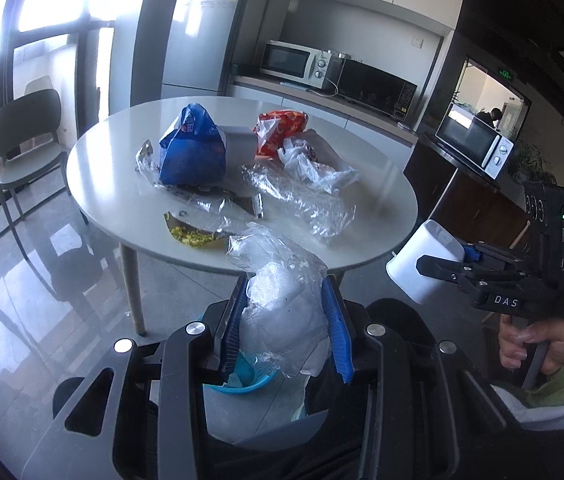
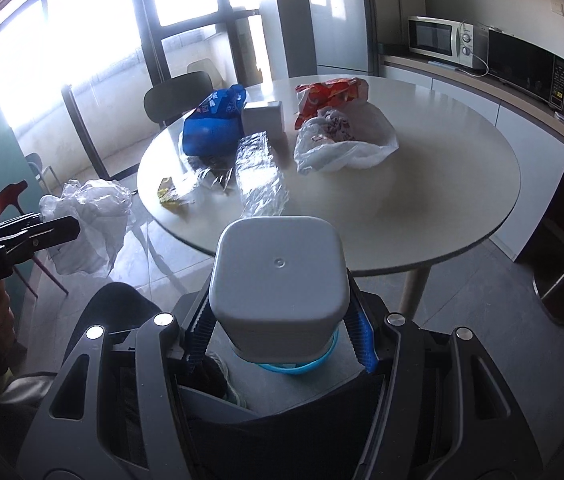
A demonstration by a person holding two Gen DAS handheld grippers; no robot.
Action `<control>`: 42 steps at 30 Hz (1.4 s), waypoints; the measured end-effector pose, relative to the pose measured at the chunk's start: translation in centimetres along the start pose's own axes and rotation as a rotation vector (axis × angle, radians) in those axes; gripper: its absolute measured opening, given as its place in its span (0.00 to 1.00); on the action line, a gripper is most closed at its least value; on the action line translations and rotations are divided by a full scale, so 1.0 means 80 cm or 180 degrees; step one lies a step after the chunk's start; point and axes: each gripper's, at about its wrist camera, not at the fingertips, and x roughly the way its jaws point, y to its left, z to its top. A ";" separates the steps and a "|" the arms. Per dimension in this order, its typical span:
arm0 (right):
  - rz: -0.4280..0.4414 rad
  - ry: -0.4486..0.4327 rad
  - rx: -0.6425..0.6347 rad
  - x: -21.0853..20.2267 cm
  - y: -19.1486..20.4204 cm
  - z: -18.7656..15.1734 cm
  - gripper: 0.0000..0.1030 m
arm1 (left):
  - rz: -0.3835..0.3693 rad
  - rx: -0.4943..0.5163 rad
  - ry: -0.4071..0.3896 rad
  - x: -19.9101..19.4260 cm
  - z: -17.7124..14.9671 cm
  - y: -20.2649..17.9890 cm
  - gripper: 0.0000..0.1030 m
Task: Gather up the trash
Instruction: 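Carry the plastic bag and white container down over the wastebasket with both tools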
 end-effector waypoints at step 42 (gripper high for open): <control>-0.0047 0.1760 0.0517 0.357 -0.033 -0.121 0.53 | 0.0270 -0.0829 0.1348 0.297 -0.126 0.143 0.35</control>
